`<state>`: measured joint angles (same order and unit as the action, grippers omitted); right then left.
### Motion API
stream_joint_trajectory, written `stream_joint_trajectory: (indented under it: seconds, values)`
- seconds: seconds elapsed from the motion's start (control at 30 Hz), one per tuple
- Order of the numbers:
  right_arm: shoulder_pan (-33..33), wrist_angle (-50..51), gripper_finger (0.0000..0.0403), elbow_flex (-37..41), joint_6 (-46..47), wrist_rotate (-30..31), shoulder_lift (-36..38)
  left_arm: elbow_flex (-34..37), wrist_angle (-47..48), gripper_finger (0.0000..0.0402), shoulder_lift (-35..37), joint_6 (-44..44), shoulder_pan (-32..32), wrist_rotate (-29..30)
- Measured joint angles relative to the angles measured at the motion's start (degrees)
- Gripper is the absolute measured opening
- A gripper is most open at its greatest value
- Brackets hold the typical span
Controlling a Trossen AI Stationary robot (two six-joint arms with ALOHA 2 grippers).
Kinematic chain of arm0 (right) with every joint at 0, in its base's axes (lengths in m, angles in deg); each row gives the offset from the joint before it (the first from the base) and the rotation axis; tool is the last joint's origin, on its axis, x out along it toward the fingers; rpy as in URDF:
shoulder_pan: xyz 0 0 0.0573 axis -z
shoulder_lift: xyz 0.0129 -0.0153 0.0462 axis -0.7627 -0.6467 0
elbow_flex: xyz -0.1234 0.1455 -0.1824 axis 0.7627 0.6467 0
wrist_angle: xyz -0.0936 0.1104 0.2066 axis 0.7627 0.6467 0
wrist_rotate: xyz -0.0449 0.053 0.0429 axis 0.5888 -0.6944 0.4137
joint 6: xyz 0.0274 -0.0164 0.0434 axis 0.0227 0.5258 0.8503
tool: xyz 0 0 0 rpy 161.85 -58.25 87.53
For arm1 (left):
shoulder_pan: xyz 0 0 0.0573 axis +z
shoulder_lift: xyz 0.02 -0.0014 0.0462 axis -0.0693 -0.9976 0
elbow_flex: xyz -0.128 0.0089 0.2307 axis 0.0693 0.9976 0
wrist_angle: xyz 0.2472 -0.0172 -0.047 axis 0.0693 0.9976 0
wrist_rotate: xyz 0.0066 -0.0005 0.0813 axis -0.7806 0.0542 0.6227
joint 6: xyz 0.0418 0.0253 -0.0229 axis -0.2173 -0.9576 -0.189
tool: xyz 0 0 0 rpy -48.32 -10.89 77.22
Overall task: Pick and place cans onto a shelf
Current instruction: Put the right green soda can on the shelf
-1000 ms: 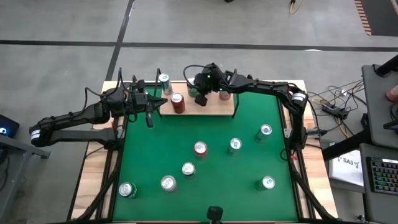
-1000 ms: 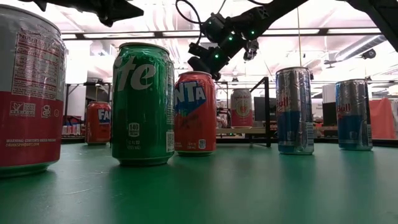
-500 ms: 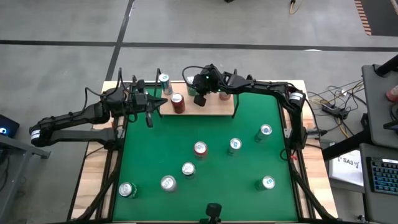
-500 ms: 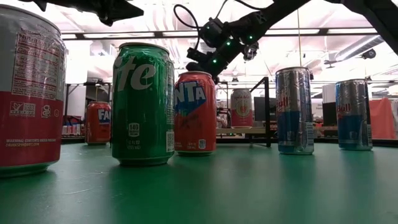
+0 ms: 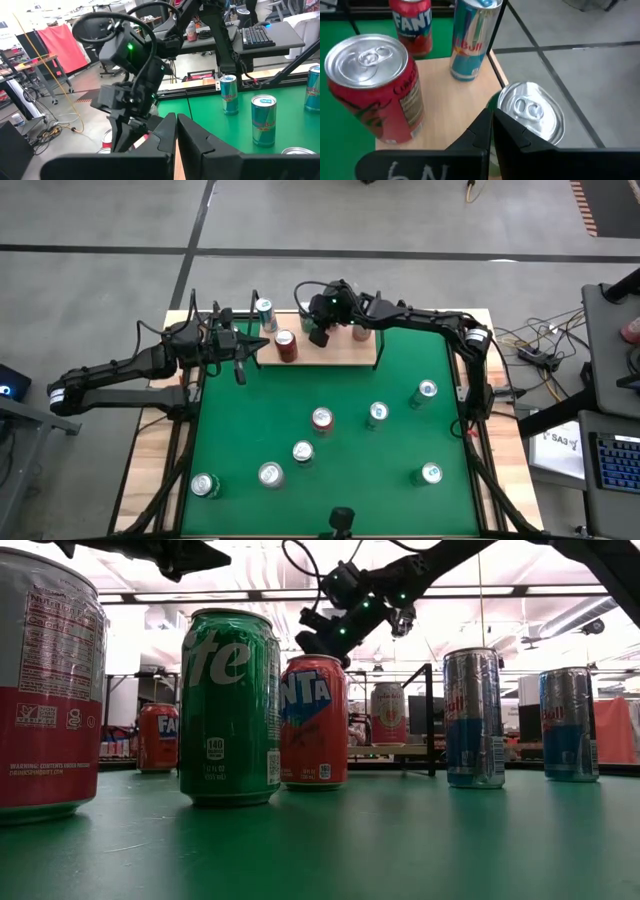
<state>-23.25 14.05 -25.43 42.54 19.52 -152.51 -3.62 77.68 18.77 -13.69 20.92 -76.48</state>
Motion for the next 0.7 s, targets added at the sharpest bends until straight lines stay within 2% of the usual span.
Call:
stream_joint_trajectory:
  seconds: [0.23,0.4,0.7]
  values:
    - [0.0,0.0,0.0009,-2.5,1.2,-0.1,0.0,0.0,0.0,0.0000,0.0,0.0,0.0,0.0]
    - [0.1,0.4,0.0009,-2.5,1.2,-3.4,0.0,0.0,0.0,0.0000,0.0,0.0,0.0,0.0]
    - [0.1,1.2,0.0009,-1.9,0.5,-3.8,0.0,0.0,0.0,0.0000,0.0,0.0,0.0,0.0]
